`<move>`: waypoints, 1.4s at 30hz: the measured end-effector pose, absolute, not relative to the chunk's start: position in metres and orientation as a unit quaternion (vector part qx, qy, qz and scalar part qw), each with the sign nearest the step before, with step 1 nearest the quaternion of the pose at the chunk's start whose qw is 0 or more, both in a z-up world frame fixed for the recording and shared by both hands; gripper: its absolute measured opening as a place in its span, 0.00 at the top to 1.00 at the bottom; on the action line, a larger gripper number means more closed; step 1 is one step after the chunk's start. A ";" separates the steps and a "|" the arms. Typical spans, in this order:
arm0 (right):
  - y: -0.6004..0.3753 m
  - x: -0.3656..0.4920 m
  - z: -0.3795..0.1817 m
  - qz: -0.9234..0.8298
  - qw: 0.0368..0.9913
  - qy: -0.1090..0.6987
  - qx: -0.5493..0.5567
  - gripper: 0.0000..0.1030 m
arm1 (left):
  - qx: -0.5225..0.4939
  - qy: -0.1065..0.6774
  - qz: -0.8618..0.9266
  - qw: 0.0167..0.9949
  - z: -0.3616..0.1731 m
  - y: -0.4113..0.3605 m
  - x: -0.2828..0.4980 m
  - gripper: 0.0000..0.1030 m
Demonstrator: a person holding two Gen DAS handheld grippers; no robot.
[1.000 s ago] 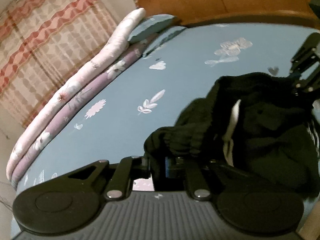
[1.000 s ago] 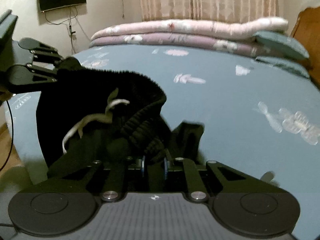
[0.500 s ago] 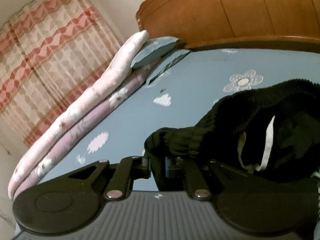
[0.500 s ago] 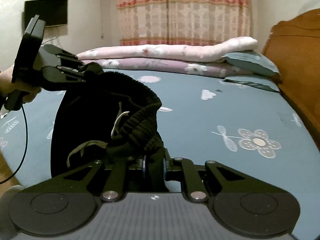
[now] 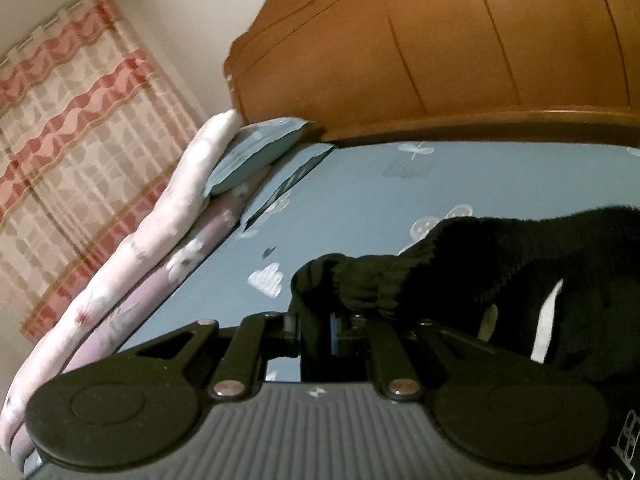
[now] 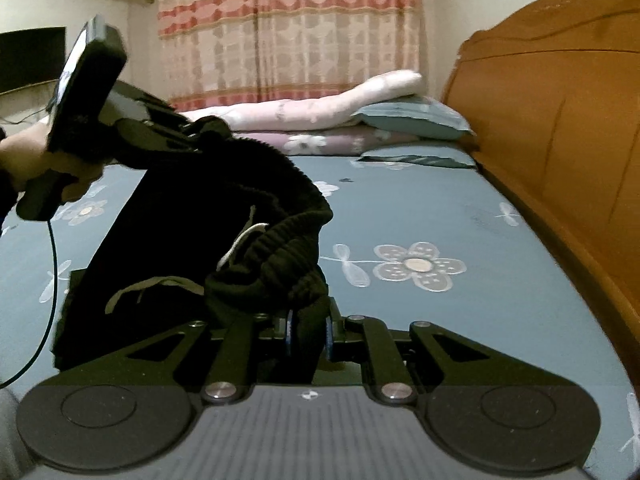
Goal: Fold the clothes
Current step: 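Lift the black garment off the sheet with both grippers, letting it hang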
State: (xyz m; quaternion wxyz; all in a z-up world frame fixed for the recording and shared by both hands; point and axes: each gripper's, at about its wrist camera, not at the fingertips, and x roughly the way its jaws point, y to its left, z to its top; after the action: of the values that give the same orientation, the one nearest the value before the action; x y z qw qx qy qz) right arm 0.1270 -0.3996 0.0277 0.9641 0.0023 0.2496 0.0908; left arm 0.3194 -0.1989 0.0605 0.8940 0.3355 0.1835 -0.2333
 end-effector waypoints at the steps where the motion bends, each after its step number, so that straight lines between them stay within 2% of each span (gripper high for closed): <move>1: -0.406 0.128 0.026 0.085 0.965 0.249 0.006 0.85 | 0.338 0.182 -0.237 0.892 0.060 -0.210 0.324 0.91; 10: -0.453 0.133 0.006 0.024 0.967 0.247 0.058 0.85 | 0.352 0.181 -0.283 0.874 0.042 -0.303 0.367 0.91; 19: -0.491 0.143 -0.023 -0.040 0.958 0.266 0.105 0.85 | 0.357 0.190 -0.349 0.846 -0.008 -0.386 0.392 0.91; 26: -0.510 0.153 -0.046 -0.074 0.946 0.286 0.135 0.84 | 0.337 0.225 -0.378 0.832 -0.043 -0.421 0.407 0.91; 29: -0.514 0.149 -0.053 -0.086 0.941 0.293 0.147 0.83 | 0.336 0.239 -0.380 0.828 -0.054 -0.424 0.408 0.83; 32: -0.517 0.143 -0.058 -0.101 0.938 0.296 0.149 0.77 | 0.332 0.246 -0.386 0.825 -0.060 -0.425 0.409 0.82; 38: -0.526 0.143 -0.071 -0.114 0.931 0.308 0.161 0.75 | 0.314 0.262 -0.382 0.829 -0.060 -0.430 0.411 0.77; 39: -0.527 0.142 -0.073 -0.115 0.929 0.311 0.164 0.74 | 0.307 0.271 -0.378 0.830 -0.060 -0.431 0.414 0.72; 40: -0.527 0.143 -0.075 -0.116 0.928 0.312 0.166 0.74 | 0.303 0.285 -0.376 0.828 -0.061 -0.433 0.418 0.63; 42: -0.526 0.143 -0.079 -0.119 0.926 0.315 0.168 0.69 | 0.296 0.316 -0.372 0.821 -0.065 -0.438 0.427 0.54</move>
State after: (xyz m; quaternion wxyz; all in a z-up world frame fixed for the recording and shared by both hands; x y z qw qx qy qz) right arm 0.1427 -0.5260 -0.0789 0.9265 0.1685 0.3148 -0.1190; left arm 0.4265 -0.4378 -0.0652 0.8211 0.2958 0.3160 -0.3720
